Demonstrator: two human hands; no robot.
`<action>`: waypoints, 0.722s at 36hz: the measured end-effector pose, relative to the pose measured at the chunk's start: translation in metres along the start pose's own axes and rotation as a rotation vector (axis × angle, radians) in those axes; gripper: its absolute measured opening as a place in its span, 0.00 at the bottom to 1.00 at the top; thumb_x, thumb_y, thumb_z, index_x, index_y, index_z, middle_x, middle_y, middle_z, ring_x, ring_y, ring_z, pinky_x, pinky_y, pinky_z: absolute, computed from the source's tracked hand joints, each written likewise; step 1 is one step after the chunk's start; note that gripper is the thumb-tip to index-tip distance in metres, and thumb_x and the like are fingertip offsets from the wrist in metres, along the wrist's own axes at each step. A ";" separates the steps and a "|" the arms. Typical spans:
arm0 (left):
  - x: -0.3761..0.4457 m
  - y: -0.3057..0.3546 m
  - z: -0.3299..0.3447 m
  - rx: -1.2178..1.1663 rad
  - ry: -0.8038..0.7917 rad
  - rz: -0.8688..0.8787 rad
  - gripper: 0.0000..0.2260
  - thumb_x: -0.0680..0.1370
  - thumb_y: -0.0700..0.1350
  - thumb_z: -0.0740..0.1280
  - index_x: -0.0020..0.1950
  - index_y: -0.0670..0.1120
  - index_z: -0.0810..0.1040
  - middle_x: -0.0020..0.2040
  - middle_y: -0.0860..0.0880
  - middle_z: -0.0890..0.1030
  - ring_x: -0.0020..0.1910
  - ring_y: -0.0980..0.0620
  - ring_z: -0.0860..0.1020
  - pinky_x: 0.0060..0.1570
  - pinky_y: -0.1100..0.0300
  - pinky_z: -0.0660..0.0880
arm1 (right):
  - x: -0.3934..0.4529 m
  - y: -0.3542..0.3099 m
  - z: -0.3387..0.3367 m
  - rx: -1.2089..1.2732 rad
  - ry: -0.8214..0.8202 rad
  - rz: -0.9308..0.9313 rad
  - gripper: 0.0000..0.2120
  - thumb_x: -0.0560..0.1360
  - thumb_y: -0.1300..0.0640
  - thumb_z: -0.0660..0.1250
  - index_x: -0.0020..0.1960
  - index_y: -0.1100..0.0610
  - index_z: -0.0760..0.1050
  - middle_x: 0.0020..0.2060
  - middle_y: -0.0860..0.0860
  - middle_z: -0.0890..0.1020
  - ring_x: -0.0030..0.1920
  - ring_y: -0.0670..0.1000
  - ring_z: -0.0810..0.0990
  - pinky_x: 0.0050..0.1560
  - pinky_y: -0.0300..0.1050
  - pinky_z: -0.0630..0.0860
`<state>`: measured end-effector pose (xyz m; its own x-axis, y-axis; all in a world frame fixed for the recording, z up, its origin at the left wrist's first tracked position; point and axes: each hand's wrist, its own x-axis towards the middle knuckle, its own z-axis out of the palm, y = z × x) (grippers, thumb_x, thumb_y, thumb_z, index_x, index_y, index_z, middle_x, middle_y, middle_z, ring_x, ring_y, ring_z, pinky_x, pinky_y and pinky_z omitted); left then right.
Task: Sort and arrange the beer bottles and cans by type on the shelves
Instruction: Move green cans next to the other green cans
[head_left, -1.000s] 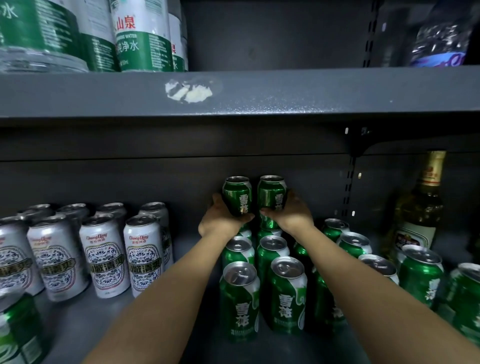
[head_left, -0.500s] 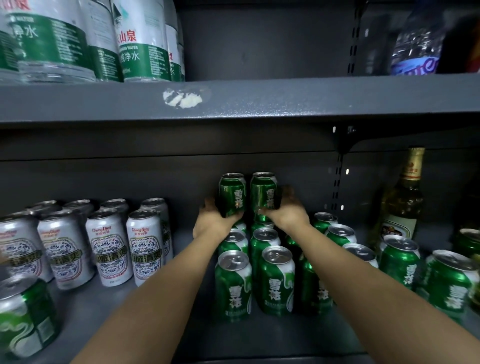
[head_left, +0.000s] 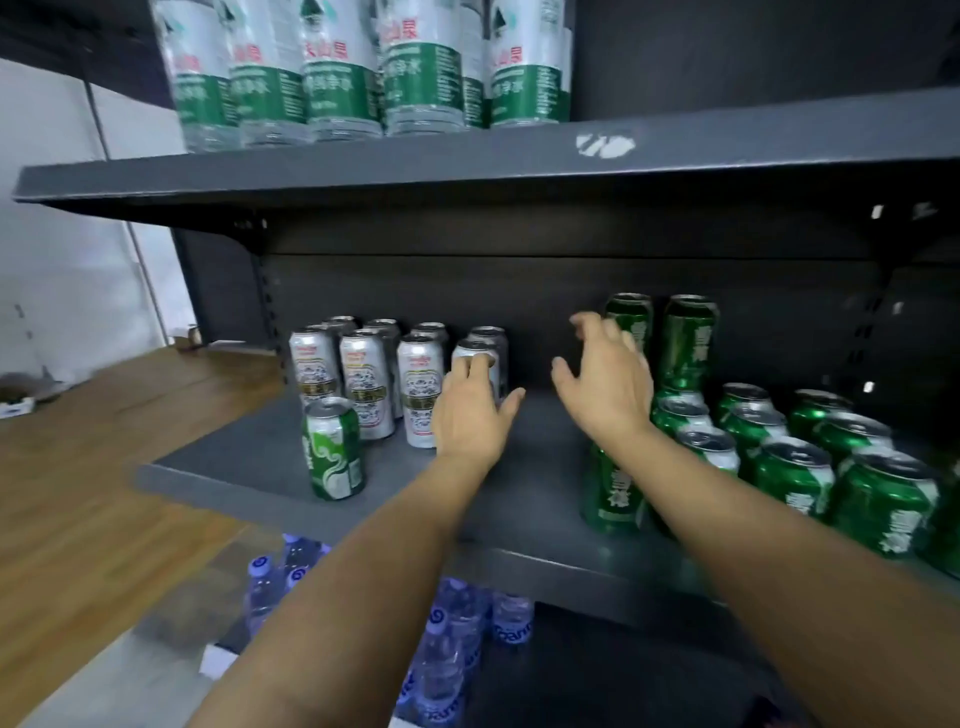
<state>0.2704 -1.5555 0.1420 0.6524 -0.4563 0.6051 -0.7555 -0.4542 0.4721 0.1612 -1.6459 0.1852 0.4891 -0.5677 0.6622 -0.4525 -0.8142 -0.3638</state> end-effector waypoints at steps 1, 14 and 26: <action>-0.002 -0.010 -0.008 0.015 0.020 0.005 0.19 0.78 0.54 0.66 0.64 0.46 0.70 0.63 0.46 0.70 0.60 0.45 0.73 0.47 0.52 0.70 | -0.005 -0.011 0.008 0.019 -0.024 -0.020 0.22 0.77 0.52 0.64 0.69 0.54 0.66 0.62 0.54 0.74 0.63 0.57 0.70 0.60 0.52 0.68; -0.036 -0.149 -0.108 0.071 0.272 -0.128 0.12 0.81 0.45 0.59 0.63 0.43 0.71 0.58 0.43 0.73 0.58 0.42 0.72 0.48 0.47 0.72 | -0.072 -0.142 0.123 0.232 -0.602 0.055 0.39 0.71 0.42 0.72 0.74 0.56 0.58 0.69 0.55 0.71 0.67 0.58 0.72 0.59 0.51 0.73; -0.049 -0.221 -0.103 0.337 -0.312 -0.247 0.23 0.79 0.47 0.61 0.73 0.46 0.61 0.68 0.44 0.68 0.68 0.42 0.66 0.66 0.50 0.63 | -0.080 -0.196 0.165 0.313 -0.489 0.346 0.38 0.71 0.44 0.73 0.70 0.57 0.57 0.63 0.55 0.75 0.62 0.58 0.75 0.51 0.48 0.71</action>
<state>0.3993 -1.3542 0.0737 0.8345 -0.4872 0.2575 -0.5490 -0.7751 0.3126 0.3336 -1.4606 0.0958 0.6697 -0.7316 0.1272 -0.4422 -0.5305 -0.7232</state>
